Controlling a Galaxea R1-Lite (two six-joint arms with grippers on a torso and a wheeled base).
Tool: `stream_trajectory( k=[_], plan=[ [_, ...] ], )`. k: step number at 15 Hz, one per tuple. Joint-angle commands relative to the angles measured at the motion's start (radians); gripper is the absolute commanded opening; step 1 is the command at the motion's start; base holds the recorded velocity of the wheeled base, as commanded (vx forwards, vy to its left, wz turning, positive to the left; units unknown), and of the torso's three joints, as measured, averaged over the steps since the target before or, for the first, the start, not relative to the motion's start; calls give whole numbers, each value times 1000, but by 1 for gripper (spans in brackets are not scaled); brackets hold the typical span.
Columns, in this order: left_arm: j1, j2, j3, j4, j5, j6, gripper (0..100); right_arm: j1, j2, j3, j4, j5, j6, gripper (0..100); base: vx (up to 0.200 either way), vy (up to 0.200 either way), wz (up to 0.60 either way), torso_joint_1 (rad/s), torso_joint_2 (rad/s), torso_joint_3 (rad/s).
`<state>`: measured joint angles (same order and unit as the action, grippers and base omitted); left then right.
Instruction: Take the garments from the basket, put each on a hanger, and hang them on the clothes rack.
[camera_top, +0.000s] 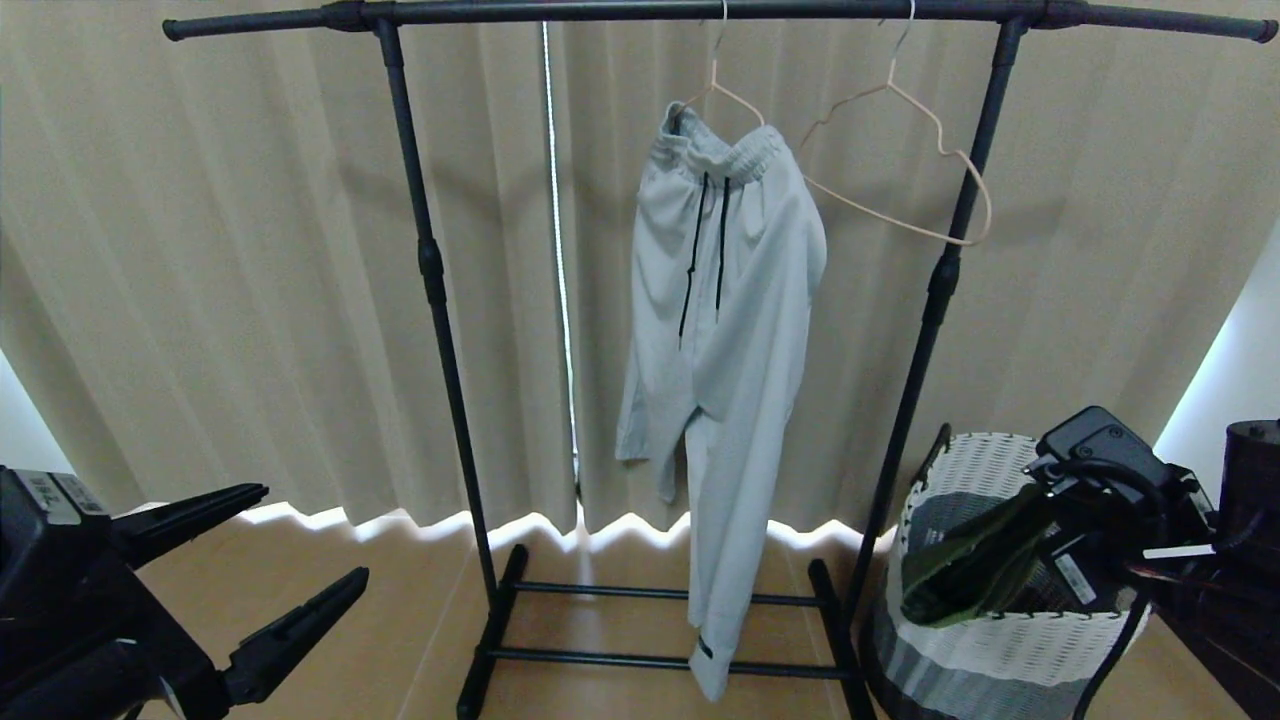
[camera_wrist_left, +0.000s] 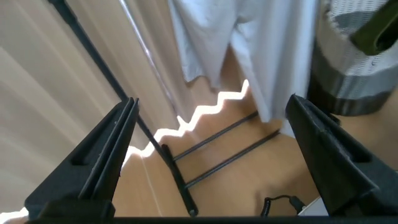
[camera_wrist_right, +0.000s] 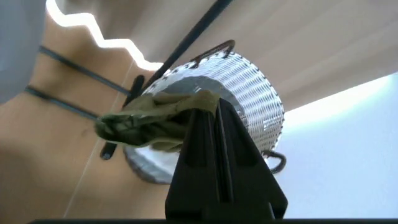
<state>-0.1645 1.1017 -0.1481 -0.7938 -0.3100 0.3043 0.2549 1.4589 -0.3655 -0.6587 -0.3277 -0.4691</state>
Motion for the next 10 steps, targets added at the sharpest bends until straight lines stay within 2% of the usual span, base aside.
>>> stream_trajectory(
  k=[1, 3, 4, 6, 7, 10],
  plan=[
    [-23, 0, -1, -1, 0, -5, 100, 58, -5, -21, -7, 35, 3, 0, 0, 0, 0, 0, 0, 0],
    [-44, -2, 4, -1, 0, -11, 100, 99, -6, -49, -9, 50, 7, 0, 0, 0, 0, 0, 0, 0],
    [-93, 0, 30, -1, -1, -16, 100, 130, -2, -121, 2, 56, 9, 0, 0, 0, 0, 0, 0, 0],
    [-175, 10, 28, -1, -3, -13, 100, 158, 11, -199, 4, 88, 23, 0, 0, 0, 0, 0, 0, 0],
    [-244, 17, 15, 2, -1, -1, 100, 164, 23, -245, 4, 118, 53, 0, 0, 0, 0, 0, 0, 0],
    [-333, 87, -54, 10, 2, 39, 100, 196, 14, -309, 5, 154, 129, 0, 0, 0, 0, 0, 0, 0]
  ],
)
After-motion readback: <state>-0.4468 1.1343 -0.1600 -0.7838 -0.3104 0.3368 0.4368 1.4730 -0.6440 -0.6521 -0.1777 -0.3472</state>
